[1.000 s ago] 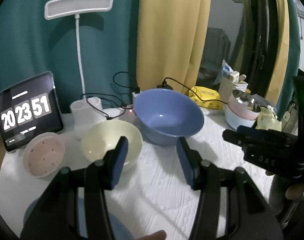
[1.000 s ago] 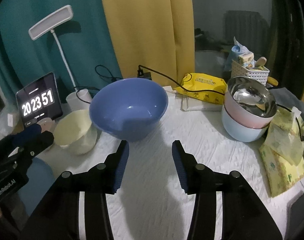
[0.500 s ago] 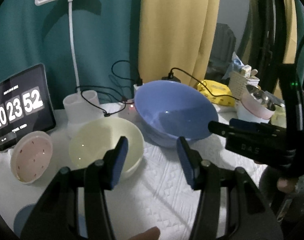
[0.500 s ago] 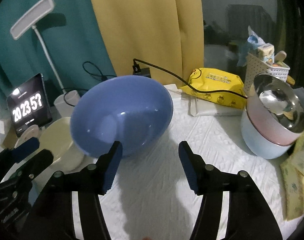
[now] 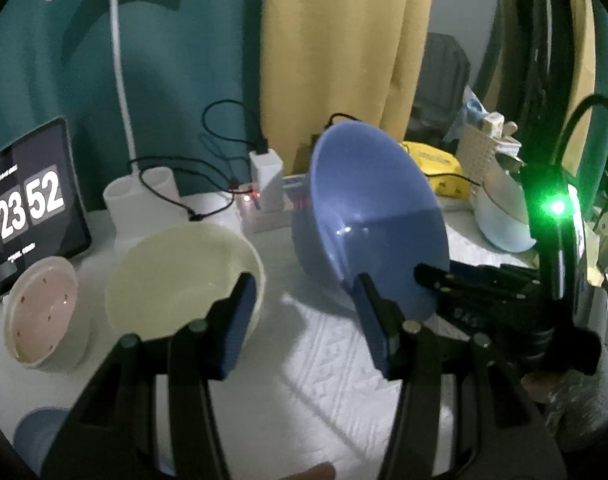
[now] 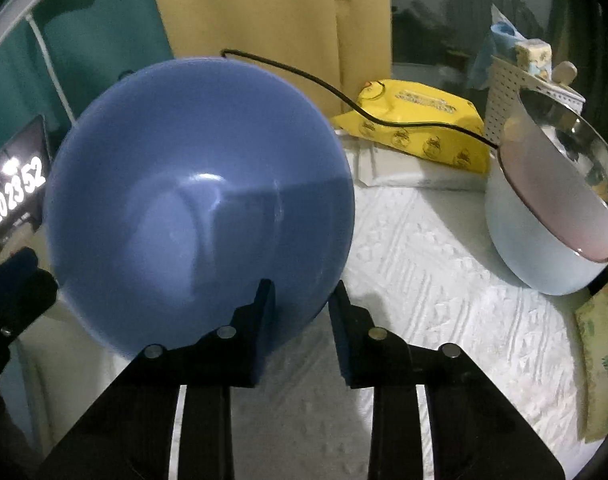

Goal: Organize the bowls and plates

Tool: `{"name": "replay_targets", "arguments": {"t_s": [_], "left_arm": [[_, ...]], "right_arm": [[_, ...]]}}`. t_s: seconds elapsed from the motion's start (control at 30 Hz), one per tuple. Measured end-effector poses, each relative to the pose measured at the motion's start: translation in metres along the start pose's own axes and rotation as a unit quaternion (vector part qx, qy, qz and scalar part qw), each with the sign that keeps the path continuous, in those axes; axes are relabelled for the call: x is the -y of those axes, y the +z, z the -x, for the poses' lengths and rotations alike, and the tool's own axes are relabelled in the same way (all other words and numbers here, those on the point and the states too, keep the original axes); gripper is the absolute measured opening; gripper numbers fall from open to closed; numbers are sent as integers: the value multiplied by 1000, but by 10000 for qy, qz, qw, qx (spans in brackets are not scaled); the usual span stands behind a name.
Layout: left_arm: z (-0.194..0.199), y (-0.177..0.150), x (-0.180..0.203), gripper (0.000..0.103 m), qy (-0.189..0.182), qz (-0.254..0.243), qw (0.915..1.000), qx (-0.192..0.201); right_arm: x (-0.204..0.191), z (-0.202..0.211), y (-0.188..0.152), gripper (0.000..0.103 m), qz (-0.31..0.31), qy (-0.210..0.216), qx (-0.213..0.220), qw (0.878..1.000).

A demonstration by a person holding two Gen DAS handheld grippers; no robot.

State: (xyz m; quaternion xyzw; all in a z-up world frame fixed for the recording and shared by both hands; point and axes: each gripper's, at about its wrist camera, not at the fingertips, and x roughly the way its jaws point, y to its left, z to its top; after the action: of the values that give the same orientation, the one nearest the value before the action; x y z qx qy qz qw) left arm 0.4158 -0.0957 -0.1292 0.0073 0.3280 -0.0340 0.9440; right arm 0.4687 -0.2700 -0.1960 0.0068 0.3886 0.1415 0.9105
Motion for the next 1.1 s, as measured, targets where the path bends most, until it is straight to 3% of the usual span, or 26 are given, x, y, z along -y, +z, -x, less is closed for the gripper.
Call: {"name": "replay_targets", "arguments": {"t_s": [0.47,0.77,1.1], "left_arm": [[-20,-7,17,51,136,-238,9992,-286],[-9,-5,8,30,208,-132,9995,-183],[19,-8,7,26,74,-110,9999,-49]], "right_arm": [[2,14,-7,18,91,306,292,9991],[-2,32,-8,17,22,384,395,9985],[-6,71,-13,17,-44,305,591,9978]]}}
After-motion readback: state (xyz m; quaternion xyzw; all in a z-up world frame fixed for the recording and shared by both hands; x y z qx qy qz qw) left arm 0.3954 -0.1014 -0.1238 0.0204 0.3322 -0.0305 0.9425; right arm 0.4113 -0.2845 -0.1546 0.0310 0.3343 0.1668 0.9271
